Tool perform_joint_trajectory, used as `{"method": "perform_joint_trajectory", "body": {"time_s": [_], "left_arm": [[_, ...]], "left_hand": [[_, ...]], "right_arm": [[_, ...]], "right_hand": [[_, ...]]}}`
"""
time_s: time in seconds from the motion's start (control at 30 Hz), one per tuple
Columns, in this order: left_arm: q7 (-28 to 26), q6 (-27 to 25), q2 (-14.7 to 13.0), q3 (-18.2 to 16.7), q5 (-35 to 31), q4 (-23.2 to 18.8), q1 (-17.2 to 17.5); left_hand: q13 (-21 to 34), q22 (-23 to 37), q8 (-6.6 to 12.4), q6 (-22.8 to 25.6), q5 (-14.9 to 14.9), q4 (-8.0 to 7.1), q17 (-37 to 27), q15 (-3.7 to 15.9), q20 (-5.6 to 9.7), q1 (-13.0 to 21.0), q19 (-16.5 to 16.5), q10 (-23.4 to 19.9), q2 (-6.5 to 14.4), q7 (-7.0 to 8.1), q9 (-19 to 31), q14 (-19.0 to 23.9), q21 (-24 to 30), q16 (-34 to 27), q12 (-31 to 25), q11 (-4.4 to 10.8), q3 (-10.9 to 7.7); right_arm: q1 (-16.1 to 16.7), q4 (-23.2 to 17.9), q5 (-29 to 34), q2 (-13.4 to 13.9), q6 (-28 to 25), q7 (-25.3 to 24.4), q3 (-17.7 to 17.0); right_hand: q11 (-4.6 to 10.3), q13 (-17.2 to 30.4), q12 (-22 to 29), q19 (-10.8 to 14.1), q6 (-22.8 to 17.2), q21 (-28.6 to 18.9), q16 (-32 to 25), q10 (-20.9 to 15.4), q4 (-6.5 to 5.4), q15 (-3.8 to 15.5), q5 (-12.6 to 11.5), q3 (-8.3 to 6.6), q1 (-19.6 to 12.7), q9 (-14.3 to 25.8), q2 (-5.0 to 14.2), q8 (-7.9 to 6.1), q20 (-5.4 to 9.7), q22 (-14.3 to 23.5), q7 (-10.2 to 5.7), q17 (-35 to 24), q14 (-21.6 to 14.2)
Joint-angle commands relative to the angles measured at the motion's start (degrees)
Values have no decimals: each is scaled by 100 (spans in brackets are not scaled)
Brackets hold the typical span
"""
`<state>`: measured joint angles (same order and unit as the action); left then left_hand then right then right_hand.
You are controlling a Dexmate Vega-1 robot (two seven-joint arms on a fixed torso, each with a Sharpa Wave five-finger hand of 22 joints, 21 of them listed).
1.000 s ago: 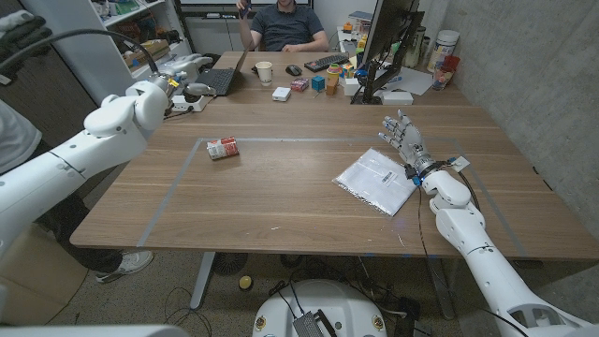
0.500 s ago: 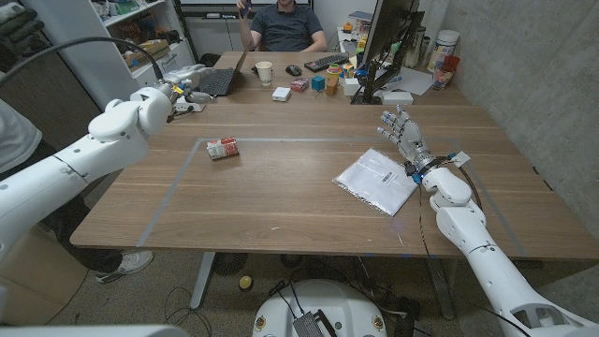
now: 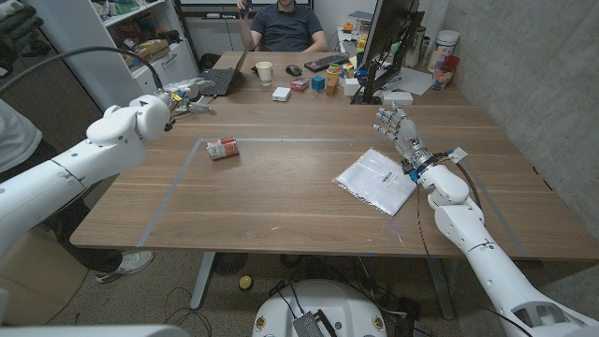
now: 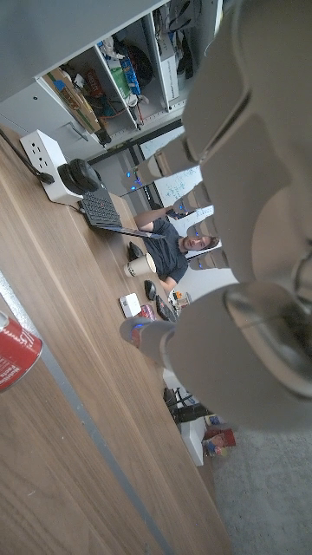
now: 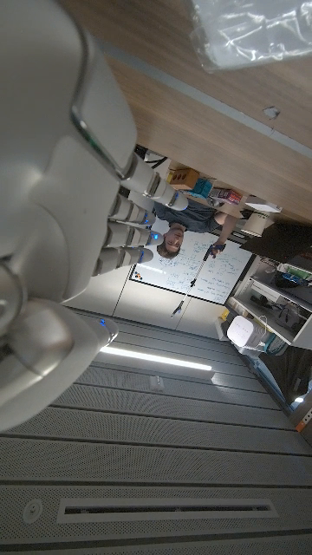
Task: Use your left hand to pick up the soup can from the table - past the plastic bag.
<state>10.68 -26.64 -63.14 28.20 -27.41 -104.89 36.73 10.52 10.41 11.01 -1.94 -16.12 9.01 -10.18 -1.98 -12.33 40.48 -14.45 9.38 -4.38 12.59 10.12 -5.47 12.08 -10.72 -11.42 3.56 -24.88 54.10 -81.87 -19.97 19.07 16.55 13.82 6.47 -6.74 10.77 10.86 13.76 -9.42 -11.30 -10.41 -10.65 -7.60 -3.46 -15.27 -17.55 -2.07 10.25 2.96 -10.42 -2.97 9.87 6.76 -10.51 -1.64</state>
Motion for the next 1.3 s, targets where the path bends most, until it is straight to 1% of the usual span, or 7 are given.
{"method": "perform_joint_trajectory", "body": {"time_s": [0.03,0.1,0.17,0.43,0.57,0.97,1.3], "left_arm": [[163,118,91,159,65,282,-153],[179,136,110,187,69,320,-178],[234,185,171,280,44,432,-249],[409,242,305,486,-4,717,-433],[520,304,363,579,8,881,-545],[648,405,436,703,53,1015,-659],[717,540,572,853,63,1249,-787]], "left_hand": [[19,15,-20,15,-45,2,-15,17,-4,97,-66,5,9,4,20,10,-7,-17,-16,-15,55],[19,15,-20,17,-50,-1,-15,21,-5,109,-74,-5,6,4,20,10,-6,-16,-21,-10,64],[19,15,-21,20,-56,-7,-15,9,-6,120,-83,11,-1,3,20,11,-4,-14,-15,-51,79],[19,15,-23,28,-82,-26,-18,12,-6,142,-115,-16,-42,1,20,61,0,-27,-28,-34,140],[19,14,-26,29,-101,-41,-18,6,-8,175,-119,40,-45,3,21,-1,-7,1,-9,-20,176],[20,13,-22,49,-129,-68,-20,12,-6,225,-119,29,-34,1,22,28,-17,-10,-18,-47,235],[19,14,-20,69,-154,-81,-20,10,-3,271,-146,7,-29,1,22,38,-14,-10,-29,-45,279]], "right_arm": [[-96,45,-45,52,8,86,124],[-113,64,-60,53,6,114,137],[-169,139,-71,47,-5,168,168],[-211,204,-89,40,-14,219,189],[-218,230,-89,37,0,222,174],[-254,302,-85,77,81,324,175],[-317,383,-85,84,144,384,188]], "right_hand": [[-11,16,49,20,-52,-18,-52,-35,0,-67,-23,19,10,13,-1,-53,-55,19,19,-15,-2],[-12,16,49,20,-53,-18,-52,-34,0,-72,-24,21,10,13,-1,-53,-53,19,17,-15,-4],[-16,16,48,20,-53,-17,-52,-35,0,-71,-24,23,10,13,-2,-53,-54,19,18,-15,-3],[-11,16,46,20,-50,-17,-51,-32,0,-80,-26,33,11,13,-5,-51,-56,19,19,-15,-2],[-14,16,45,19,-50,-17,-50,-32,0,-82,-26,38,12,13,-6,-51,-58,19,14,-15,-1],[-5,16,44,26,-48,-19,-51,-32,2,-89,-29,55,12,13,-18,-49,-72,19,19,-15,-8],[-1,16,42,31,-46,-20,-51,-30,9,-100,-31,68,7,13,-31,-47,-84,19,21,-13,-11]]}}
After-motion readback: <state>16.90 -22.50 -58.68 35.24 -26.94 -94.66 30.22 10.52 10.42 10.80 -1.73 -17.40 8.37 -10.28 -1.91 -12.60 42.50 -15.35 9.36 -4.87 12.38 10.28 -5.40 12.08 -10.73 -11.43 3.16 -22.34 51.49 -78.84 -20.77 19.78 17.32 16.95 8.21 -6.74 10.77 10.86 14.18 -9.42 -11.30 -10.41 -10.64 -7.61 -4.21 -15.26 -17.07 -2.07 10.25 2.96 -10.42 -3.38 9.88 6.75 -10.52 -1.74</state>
